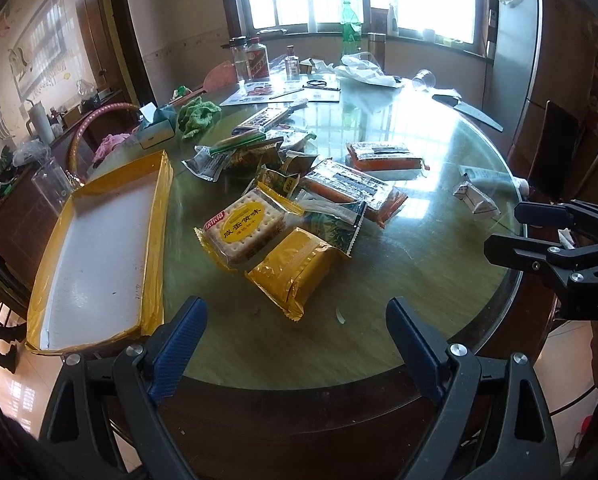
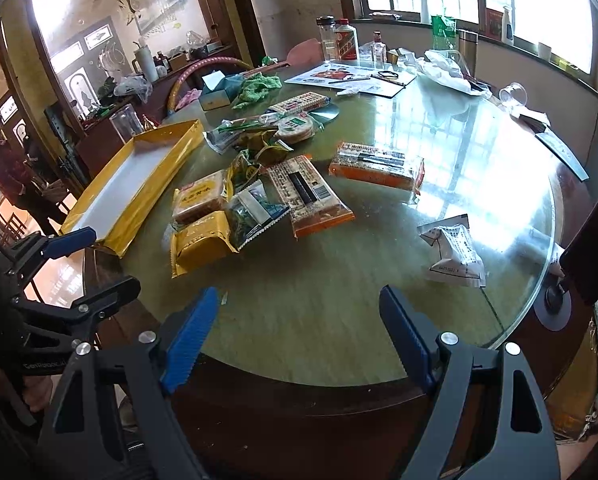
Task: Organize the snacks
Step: 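Move both tools toward the snack packets on the table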
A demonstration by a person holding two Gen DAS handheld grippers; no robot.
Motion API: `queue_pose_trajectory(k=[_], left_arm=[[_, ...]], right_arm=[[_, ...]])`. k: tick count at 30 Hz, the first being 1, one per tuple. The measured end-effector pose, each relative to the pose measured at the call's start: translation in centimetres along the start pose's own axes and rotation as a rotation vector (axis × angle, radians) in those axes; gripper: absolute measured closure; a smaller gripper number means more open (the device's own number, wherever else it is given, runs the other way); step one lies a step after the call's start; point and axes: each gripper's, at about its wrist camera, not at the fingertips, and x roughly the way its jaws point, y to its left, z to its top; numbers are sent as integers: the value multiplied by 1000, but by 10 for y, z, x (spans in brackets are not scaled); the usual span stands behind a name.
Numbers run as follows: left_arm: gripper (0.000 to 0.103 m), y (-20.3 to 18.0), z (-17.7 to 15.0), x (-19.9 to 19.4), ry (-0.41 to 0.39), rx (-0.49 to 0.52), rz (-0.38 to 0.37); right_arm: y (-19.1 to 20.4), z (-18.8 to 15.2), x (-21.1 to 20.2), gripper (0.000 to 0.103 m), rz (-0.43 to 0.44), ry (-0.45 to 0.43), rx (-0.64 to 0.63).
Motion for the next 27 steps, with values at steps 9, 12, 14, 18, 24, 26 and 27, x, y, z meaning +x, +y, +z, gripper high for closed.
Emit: queue_pose_trajectory(k=[9,12,14,18,24,26,27], left_arm=[[12,-2,-2,-1,2,6,-2],[12,-1,-2,0,5,5,-2],[12,-1,-3,2,8,4,-4],[12,-1,-4,7,18,4,-6],[12,1,-3,14,27,1,-19],[12,1,-3,15,22,5,-22],[12,0,-2,17,21,12,-24]], right_arm=[[1,-2,3,19,-5,10,-3],[1,-2,4,19,-2,9,-4],[1,-3,4,19,-3,11,-5],[0,-3,10,19,-6,24,0],[-6,-2,19,19,-3,41,14],[-9,-2,21,19,-5,44,19],[-11,-1,22,19,-6,45,21]])
